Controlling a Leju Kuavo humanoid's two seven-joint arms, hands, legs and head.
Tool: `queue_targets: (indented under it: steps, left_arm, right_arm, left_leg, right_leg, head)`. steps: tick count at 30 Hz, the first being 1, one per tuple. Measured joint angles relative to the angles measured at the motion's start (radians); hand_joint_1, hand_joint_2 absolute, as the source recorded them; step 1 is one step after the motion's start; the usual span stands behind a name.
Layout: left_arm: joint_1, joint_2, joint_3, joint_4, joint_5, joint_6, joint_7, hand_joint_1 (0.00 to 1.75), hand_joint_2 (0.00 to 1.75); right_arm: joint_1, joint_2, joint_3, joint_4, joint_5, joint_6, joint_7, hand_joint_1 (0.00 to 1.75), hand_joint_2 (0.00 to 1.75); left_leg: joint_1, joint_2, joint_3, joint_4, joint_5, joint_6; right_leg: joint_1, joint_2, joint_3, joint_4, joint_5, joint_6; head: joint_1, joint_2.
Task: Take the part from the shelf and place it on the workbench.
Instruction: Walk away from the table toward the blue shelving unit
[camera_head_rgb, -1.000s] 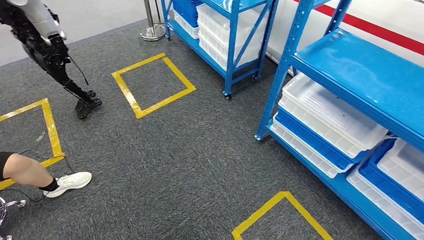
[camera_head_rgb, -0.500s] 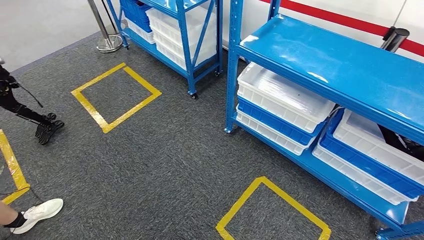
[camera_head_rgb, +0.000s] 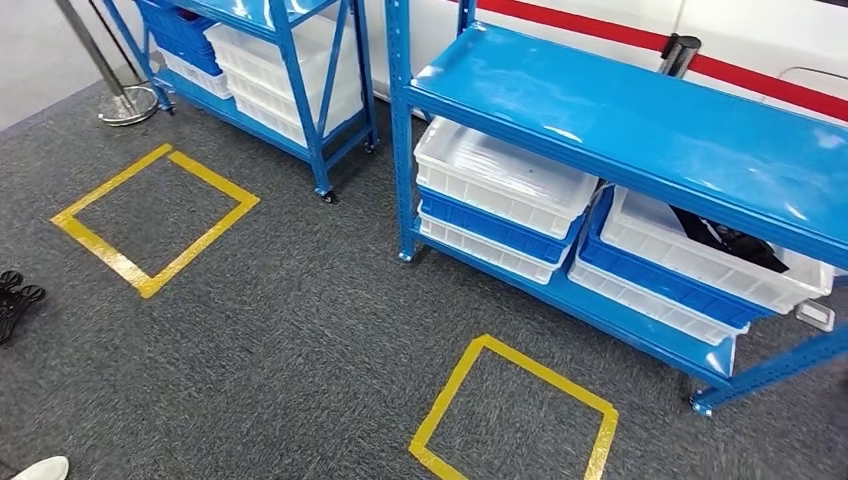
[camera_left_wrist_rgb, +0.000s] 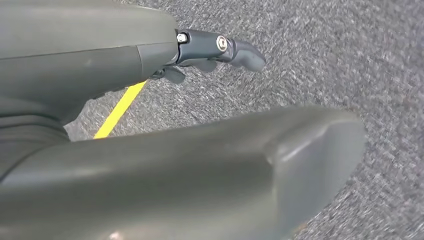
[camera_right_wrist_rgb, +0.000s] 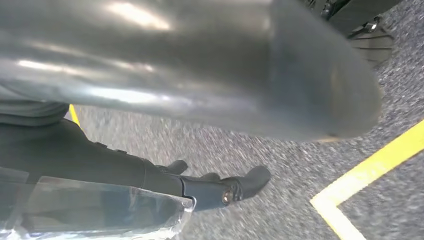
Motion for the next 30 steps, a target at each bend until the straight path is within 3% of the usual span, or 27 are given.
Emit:
queue_targets:
  steps: [1,2,3,5,7,10,12,14,15,16,17,18,20,22,23,26,28,30]
  left_arm:
    - [0.001,0.0,0.0,0.0,0.0,0.0,0.0,0.0,0.0]
    - [0.001,-0.001,0.0,0.0,0.0,0.0,0.0,0.0,0.0]
    - [0.001,-0.002,0.0,0.0,0.0,0.0,0.0,0.0,0.0]
    - [0.0,-0.003,0.0,0.0,0.0,0.0,0.0,0.0,0.0]
    - [-0.001,-0.004,0.0,0.0,0.0,0.0,0.0,0.0,0.0]
    - [-0.006,-0.004,0.0,-0.001,0.0,0.0,-0.001,0.0,0.0]
    - [-0.008,-0.003,0.0,-0.001,-0.002,0.0,-0.001,0.0,0.0]
    - [-0.006,-0.003,0.0,0.0,-0.004,0.0,-0.001,0.0,0.0]
    - [-0.005,-0.003,0.0,0.0,-0.004,0.0,-0.001,0.0,0.0]
    - [-0.004,-0.003,0.0,0.0,-0.005,0.0,-0.001,0.0,0.0]
    - [-0.004,-0.003,0.0,0.0,-0.005,0.0,-0.001,0.0,0.0]
    - [-0.004,-0.003,0.0,0.0,-0.005,0.0,-0.001,0.0,0.0]
    - [-0.004,-0.003,0.0,0.0,-0.005,0.0,0.0,0.0,0.0]
    - [-0.004,-0.001,0.0,0.0,-0.006,0.0,0.0,0.0,0.0]
    - [-0.004,-0.001,0.0,0.0,-0.006,0.0,0.0,0.0,0.0]
    - [-0.006,-0.002,0.0,0.0,-0.006,0.0,0.0,0.0,0.0]
    - [-0.008,-0.003,0.0,0.0,-0.006,-0.001,0.0,0.0,0.0]
    - [-0.008,-0.004,0.0,0.0,-0.007,-0.002,0.0,0.0,0.0]
  right_arm:
    - [0.001,-0.001,0.0,0.0,0.0,0.0,0.0,0.0,0.0]
    - [0.002,-0.001,0.0,0.0,0.0,0.0,0.0,0.0,0.0]
    - [0.004,-0.002,0.0,0.0,0.0,0.0,0.0,0.0,0.0]
    - [0.003,-0.004,0.0,0.0,0.0,0.0,0.0,0.0,0.0]
    - [-0.001,-0.005,0.0,0.0,0.001,0.0,0.0,0.0,0.0]
    - [0.0,-0.006,0.0,0.0,0.001,0.0,0.0,0.0,0.0]
    - [0.001,-0.006,0.0,0.0,0.001,0.0,0.0,0.0,0.0]
    - [0.001,-0.004,0.0,0.0,0.001,0.0,-0.001,0.0,0.0]
    - [0.001,-0.004,0.0,0.0,0.002,0.0,-0.001,0.0,0.0]
    - [0.001,-0.003,0.0,0.0,0.003,0.0,-0.001,0.0,0.0]
    - [0.002,-0.003,0.0,0.0,0.003,0.0,-0.002,0.0,0.0]
    - [0.003,-0.004,0.0,0.0,0.003,0.0,-0.002,0.0,0.0]
    - [0.004,-0.003,0.0,0.0,0.003,0.0,-0.002,0.0,0.0]
    - [0.003,0.0,0.0,0.0,0.004,-0.001,-0.001,0.0,0.0]
    - [0.003,0.001,0.0,0.0,0.004,-0.001,-0.001,0.0,0.0]
    - [0.002,0.003,0.0,0.0,0.004,-0.002,-0.001,0.0,0.0]
    - [0.002,0.003,0.0,0.0,0.005,-0.003,-0.001,0.0,0.0]
    - [0.0,0.001,0.0,0.0,0.005,-0.003,-0.001,0.0,0.0]
  left_leg:
    - [-0.001,0.016,-0.002,0.0,0.0,-0.001]
    - [-0.002,0.031,-0.004,0.001,0.001,-0.002]
    - [-0.001,0.044,-0.005,0.002,0.001,-0.005]
    - [-0.004,0.068,-0.005,0.007,-0.001,-0.014]
    - [-0.009,0.089,-0.004,0.014,-0.007,-0.028]
    - [-0.006,0.108,0.003,0.018,-0.013,-0.048]
    - [0.003,0.061,-0.01,0.058,-0.05,-0.063]
    - [0.009,0.0,-0.057,0.17,-0.126,-0.073]
    - [0.009,-0.012,-0.085,0.237,-0.161,-0.074]
    - [0.009,-0.016,-0.106,0.285,-0.177,-0.074]
    - [0.009,-0.018,-0.114,0.304,-0.175,-0.073]
    - [0.009,-0.02,-0.099,0.276,-0.15,-0.069]
    - [0.009,-0.05,-0.03,0.141,-0.078,-0.054]
    - [0.007,-0.095,0.017,0.046,-0.044,-0.04]
    - [0.004,-0.104,0.021,0.036,-0.044,-0.034]
    - [-0.001,-0.079,0.019,0.02,-0.031,-0.018]
    - [0.004,-0.052,0.023,-0.006,-0.011,-0.007]
    - [0.004,-0.022,0.022,-0.021,0.002,-0.002]
  right_leg:
    - [-0.003,-0.006,-0.016,0.038,-0.012,0.006]
    - [-0.007,-0.01,-0.01,0.038,-0.009,0.015]
    - [-0.01,-0.017,0.019,-0.007,0.009,0.027]
    - [-0.013,-0.061,0.112,-0.161,0.054,0.042]
    - [-0.01,-0.091,0.162,-0.252,0.077,0.035]
    - [-0.013,-0.065,0.157,-0.258,0.085,0.009]
    - [-0.021,-0.044,0.16,-0.26,0.093,-0.008]
    - [-0.021,-0.023,0.155,-0.259,0.101,-0.021]
    - [-0.018,-0.011,0.151,-0.258,0.104,-0.024]
    - [-0.015,0.003,0.147,-0.256,0.106,-0.026]
    - [-0.012,0.018,0.144,-0.254,0.108,-0.027]
    - [-0.01,0.032,0.143,-0.252,0.109,-0.027]
    - [-0.007,0.061,0.142,-0.249,0.112,-0.024]
    - [-0.007,0.079,0.14,-0.249,0.116,-0.017]
    - [-0.008,0.084,0.137,-0.249,0.119,-0.013]
    - [-0.005,0.108,0.124,-0.253,0.131,0.005]
    - [0.003,0.077,0.097,-0.22,0.114,0.006]
    - [0.004,0.02,0.039,-0.11,0.056,-0.004]
  head:
    - [0.0,0.0]
    - [0.0,0.0]
    - [0.001,0.0]
    - [0.001,0.0]
    - [0.0,0.0]
    - [-0.001,0.0]
    - [-0.004,0.0]
    - [-0.007,0.0]
    - [-0.008,0.0]
    - [-0.008,0.0]
    - [-0.008,0.0]
    - [-0.008,0.0]
    - [-0.008,0.0]
    - [-0.005,0.0]
    - [-0.005,0.0]
    - [-0.008,0.0]
    - [-0.005,0.0]
    - [0.001,0.0]
